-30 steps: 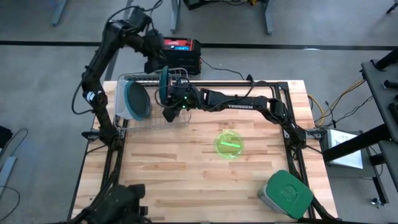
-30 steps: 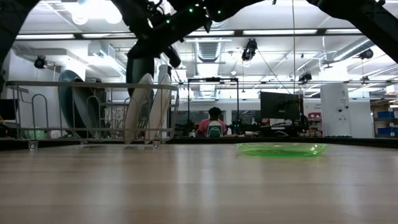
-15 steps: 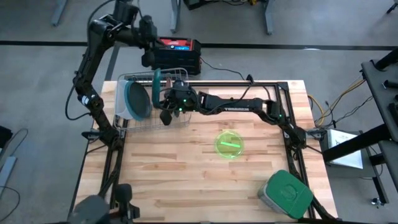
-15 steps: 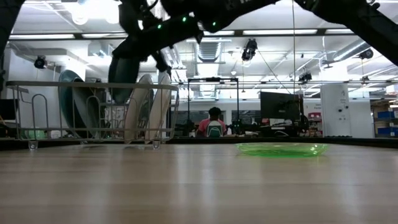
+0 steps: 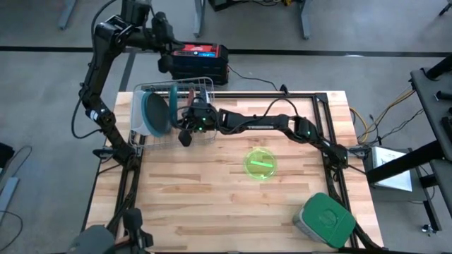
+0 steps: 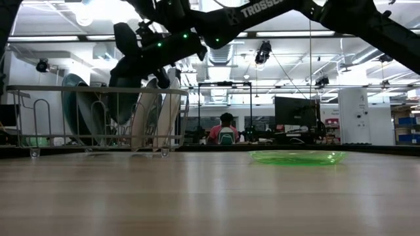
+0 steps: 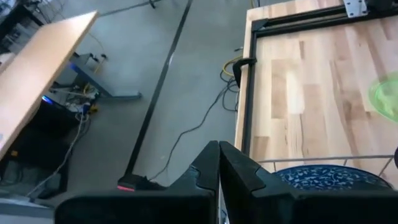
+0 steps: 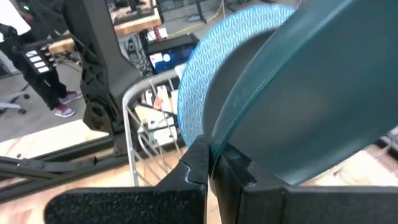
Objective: Sort dishes
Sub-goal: Put the green plate into the dish rack
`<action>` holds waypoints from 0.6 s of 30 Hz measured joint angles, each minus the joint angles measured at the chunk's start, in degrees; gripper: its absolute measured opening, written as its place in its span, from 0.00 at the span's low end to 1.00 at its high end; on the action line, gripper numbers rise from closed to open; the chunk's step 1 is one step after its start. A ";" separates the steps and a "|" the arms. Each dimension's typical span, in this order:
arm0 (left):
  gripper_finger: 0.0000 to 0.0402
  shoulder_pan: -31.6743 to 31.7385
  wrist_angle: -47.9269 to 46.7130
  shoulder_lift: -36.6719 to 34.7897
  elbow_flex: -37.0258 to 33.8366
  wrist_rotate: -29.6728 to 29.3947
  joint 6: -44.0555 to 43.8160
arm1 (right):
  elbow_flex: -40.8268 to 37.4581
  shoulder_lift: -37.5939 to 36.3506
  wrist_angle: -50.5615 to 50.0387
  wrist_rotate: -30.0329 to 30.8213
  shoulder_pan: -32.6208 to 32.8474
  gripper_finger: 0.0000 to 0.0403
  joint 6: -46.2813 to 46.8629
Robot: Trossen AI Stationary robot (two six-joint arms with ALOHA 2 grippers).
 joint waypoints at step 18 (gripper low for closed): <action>0.00 0.02 -1.83 3.50 -0.15 -0.24 -0.46 | -0.66 0.26 -0.49 0.07 -0.34 0.03 1.19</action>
